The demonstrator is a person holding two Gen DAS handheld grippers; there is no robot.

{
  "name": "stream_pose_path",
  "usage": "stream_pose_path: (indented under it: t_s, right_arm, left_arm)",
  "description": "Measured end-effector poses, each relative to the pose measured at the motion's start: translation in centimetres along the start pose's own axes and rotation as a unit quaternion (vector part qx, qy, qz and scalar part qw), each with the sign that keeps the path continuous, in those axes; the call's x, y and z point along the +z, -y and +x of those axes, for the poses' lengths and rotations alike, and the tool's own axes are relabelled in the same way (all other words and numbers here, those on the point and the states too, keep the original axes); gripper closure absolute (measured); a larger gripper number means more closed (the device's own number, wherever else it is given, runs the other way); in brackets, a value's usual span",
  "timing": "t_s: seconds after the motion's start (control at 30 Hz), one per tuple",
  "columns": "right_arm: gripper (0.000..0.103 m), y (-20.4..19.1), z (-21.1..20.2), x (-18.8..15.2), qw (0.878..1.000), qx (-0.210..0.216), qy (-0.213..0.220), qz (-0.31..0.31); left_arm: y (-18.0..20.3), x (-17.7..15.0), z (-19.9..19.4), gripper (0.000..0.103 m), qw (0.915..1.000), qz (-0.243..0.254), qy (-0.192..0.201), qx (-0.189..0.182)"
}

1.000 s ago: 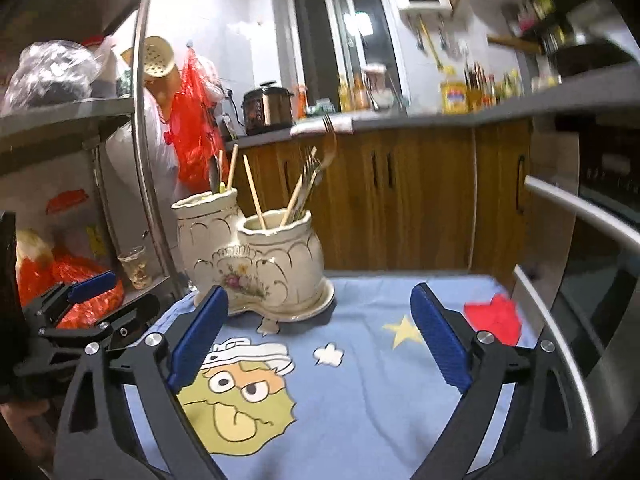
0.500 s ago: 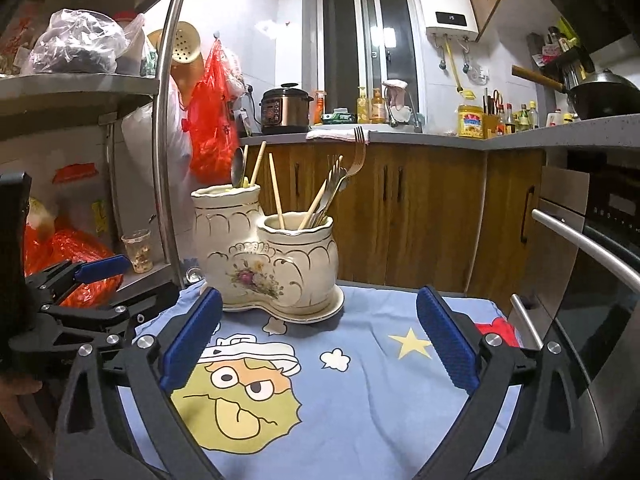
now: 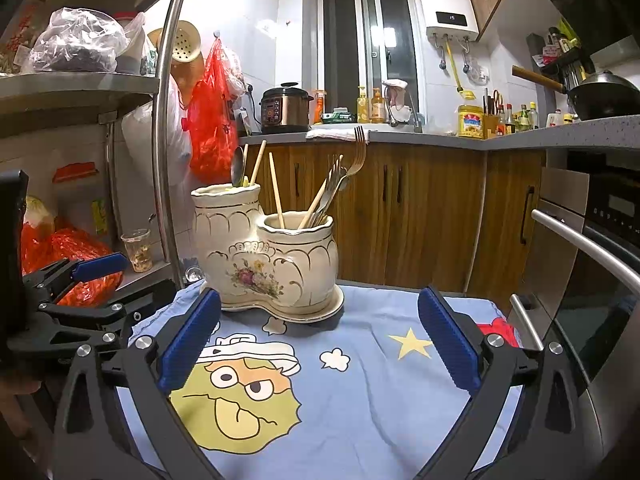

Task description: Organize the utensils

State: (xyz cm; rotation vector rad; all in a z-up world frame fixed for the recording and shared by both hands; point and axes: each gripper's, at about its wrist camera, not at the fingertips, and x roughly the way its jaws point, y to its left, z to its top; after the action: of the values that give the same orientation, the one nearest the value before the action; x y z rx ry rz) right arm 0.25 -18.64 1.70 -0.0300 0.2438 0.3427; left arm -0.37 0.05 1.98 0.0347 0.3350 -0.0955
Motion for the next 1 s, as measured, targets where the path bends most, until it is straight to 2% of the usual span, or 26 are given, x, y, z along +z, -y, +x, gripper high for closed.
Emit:
stream_pose_path:
  t_s: [1.0]
  right_arm:
    - [0.005,0.02,0.00,-0.01,1.000,0.000,0.000,0.000]
  left_arm:
    - [-0.11,0.28,0.00,0.009,0.9999,-0.002,0.002,0.012]
